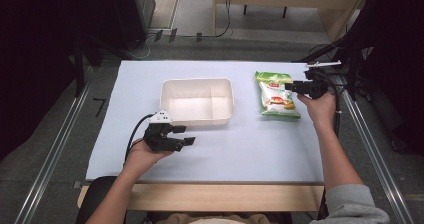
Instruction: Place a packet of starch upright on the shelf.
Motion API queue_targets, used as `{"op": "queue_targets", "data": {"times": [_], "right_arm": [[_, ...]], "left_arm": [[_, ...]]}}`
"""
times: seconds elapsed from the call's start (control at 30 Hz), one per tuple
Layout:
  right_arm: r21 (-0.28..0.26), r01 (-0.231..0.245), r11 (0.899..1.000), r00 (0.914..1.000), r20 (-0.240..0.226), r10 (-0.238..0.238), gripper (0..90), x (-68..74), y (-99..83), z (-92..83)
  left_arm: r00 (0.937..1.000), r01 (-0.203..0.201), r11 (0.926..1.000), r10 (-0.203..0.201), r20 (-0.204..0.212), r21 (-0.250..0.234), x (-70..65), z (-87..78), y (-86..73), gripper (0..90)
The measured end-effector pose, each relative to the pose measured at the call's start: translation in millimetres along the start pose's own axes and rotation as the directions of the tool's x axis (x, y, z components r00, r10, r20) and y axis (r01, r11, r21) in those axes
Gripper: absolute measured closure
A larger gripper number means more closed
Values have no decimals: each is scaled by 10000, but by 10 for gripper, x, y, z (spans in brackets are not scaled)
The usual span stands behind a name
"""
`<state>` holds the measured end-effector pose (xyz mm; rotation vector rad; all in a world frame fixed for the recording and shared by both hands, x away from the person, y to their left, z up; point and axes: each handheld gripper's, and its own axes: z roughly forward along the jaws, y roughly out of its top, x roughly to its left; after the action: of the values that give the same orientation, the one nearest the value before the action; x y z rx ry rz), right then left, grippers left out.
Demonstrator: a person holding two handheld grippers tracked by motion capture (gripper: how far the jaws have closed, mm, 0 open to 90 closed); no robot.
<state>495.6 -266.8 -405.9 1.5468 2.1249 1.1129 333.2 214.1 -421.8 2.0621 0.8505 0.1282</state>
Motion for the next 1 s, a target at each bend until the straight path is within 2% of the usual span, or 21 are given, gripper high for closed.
{"op": "queue_targets", "data": {"times": [0.17,0.23,0.4,0.47,0.57,0.63,0.67,0.7,0.77,0.8,0.83,0.87,0.9,1.0], "right_arm": [[113,-345,9993,9994,-46,345,500,-95,25,136],[247,-391,9989,9986,351,383,466,-142,28,255],[244,-444,9987,9981,430,433,447,-199,2,395],[291,-502,9983,9969,627,483,447,-239,-20,495],[354,-527,9980,9951,854,495,446,-268,-35,541],[405,-843,9956,9925,924,803,439,-319,-54,587],[916,-1092,9898,9919,748,1025,410,-360,-31,640],[1122,-1099,9876,9921,724,1022,396,-363,-15,665],[1258,-1113,9858,9924,659,1036,382,-354,3,695],[1387,-950,9858,9932,806,843,376,-345,16,733],[1480,-988,9840,9924,873,865,362,-350,18,768],[1455,-1168,9825,9906,875,1048,339,-366,14,799],[1373,-1477,9795,9879,689,1393,334,-421,-1,832],[1168,-1623,9798,9856,666,1553,344,-441,-9,844]], "left_arm": [[10000,-8,10000,8,21,14,-2,9,0,388],[10000,-1,10000,1,30,0,-3,10,0,388],[10000,-26,10000,26,39,3,2,8,-2,388],[10000,-28,10000,28,36,32,2,10,0,388],[10000,-45,10000,45,53,20,4,15,0,388],[10000,-61,10000,60,33,68,9,15,2,389],[10000,-58,9999,57,32,96,10,17,2,389],[10000,-58,9999,58,33,104,11,19,2,389],[10000,-46,9999,46,55,95,9,21,2,389],[10000,-48,9999,47,54,95,9,19,2,389],[10000,-62,10000,61,51,76,9,18,2,389],[10000,-66,10000,66,47,55,8,15,2,389],[10000,-54,10000,53,52,26,6,15,0,389],[10000,-44,9999,44,32,113,8,15,1,389]]}}
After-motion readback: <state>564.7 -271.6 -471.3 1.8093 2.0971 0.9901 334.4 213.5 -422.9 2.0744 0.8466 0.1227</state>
